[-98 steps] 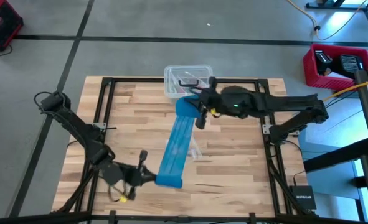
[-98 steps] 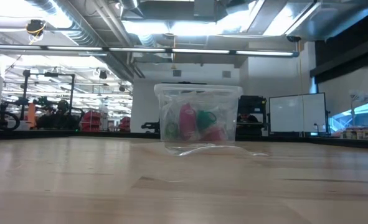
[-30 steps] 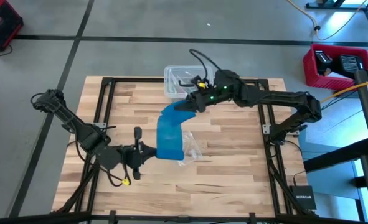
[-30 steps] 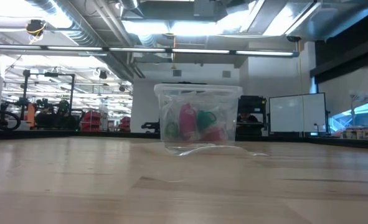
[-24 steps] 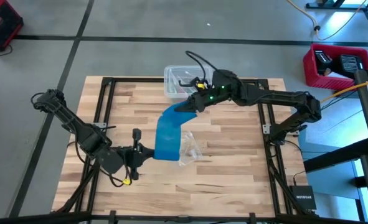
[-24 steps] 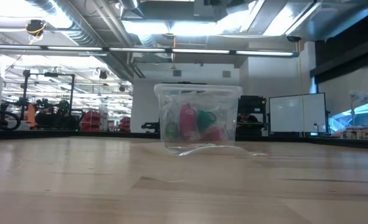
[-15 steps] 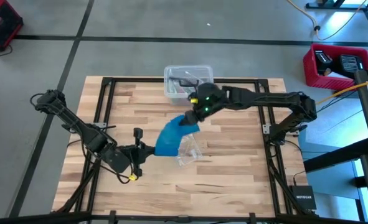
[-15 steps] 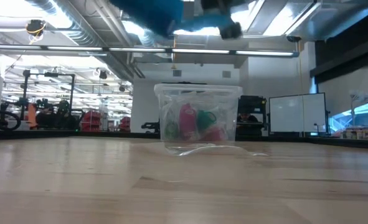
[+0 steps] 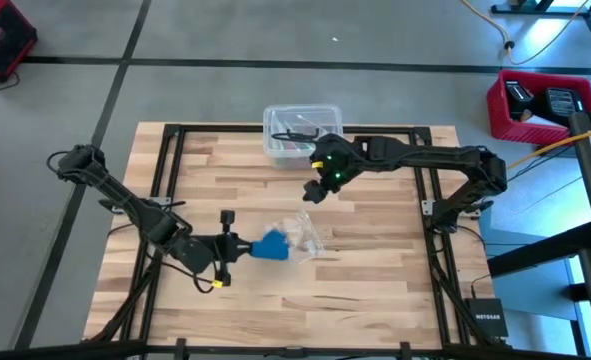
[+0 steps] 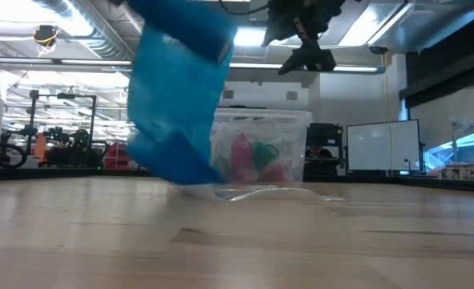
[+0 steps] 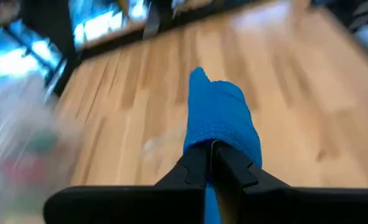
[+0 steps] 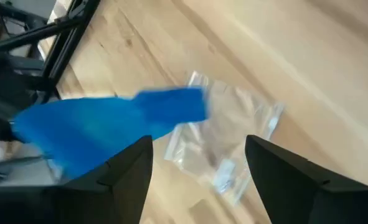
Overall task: Roll bandage
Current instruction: Roll the blue bandage
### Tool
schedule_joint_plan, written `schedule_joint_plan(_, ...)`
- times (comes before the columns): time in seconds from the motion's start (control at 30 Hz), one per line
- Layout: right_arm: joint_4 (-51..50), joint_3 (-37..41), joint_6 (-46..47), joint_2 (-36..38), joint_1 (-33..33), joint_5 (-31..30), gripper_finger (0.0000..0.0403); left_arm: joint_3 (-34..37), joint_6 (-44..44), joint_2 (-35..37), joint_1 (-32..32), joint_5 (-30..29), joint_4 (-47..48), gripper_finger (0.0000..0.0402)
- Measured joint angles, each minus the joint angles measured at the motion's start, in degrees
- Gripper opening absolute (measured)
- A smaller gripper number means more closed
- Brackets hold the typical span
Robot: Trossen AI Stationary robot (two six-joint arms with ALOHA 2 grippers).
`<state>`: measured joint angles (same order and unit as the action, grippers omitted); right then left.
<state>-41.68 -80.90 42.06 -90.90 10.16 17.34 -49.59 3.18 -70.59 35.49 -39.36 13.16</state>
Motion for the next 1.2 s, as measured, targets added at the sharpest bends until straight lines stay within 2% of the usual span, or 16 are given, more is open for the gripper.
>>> schedule_joint_plan(0.17, 0.0, 0.0, -8.1, 2.1, -0.8, -1.2, 0.0257, -4.9, -11.5, 1.5, 1.1, 0.4, -8.8, 0.0001)
schedule_joint_plan(0.33, 0.2, 0.0, -13.9, 6.6, -5.7, -11.4, 0.0257, -8.3, -21.7, 4.1, 1.3, 0.3, -14.0, 0.0001)
schedule_joint_plan(0.4, 0.2, 0.0, -16.5, 8.1, -9.3, -18.2, 0.0257, -8.6, -22.7, 5.4, 1.2, 0.2, -14.3, 0.0001)
schedule_joint_plan(0.53, 2.1, 0.0, -20.7, 8.7, -19.0, -36.5, 0.0257, -8.6, -22.9, 6.8, 1.2, 0.0, -14.6, 0.0001)
schedule_joint_plan(0.63, 3.7, 0.0, -23.8, 7.5, -24.1, -43.8, 0.0257, -8.6, -24.8, 6.8, 1.2, 0.1, -16.5, 0.0001)
schedule_joint_plan(0.7, 5.0, 0.0, -24.8, 6.7, -26.0, -44.8, 0.0257, -8.6, -25.4, 6.8, 0.9, 0.0, -17.5, 0.0001)
schedule_joint_plan(0.87, 12.6, 0.0, -24.9, 5.2, -27.9, -40.2, 0.0257, -8.6, -24.8, 6.7, -0.8, -0.6, -18.1, 0.0001)
schedule_joint_plan(0.97, 10.5, -0.1, -25.6, 4.9, -27.8, -35.4, 0.0257, -8.6, -25.4, 6.7, -1.5, -1.3, -20.2, 0.0001)
schedule_joint_plan(1.03, 4.3, -0.1, -25.0, 5.4, -27.8, -32.7, 0.0257, -8.6, -27.2, 6.7, -1.5, -2.2, -21.8, 0.0001)
schedule_joint_plan(1.13, -4.0, 0.2, -23.9, 6.8, -30.2, -36.3, 0.0257, -8.6, -29.8, 6.7, -1.5, -2.8, -25.2, 0.0001)
schedule_joint_plan(1.2, -3.3, 2.5, -25.1, 8.4, -33.2, -40.4, 0.0257, -8.6, -30.9, 6.7, -1.5, -2.8, -26.3, 0.0001)
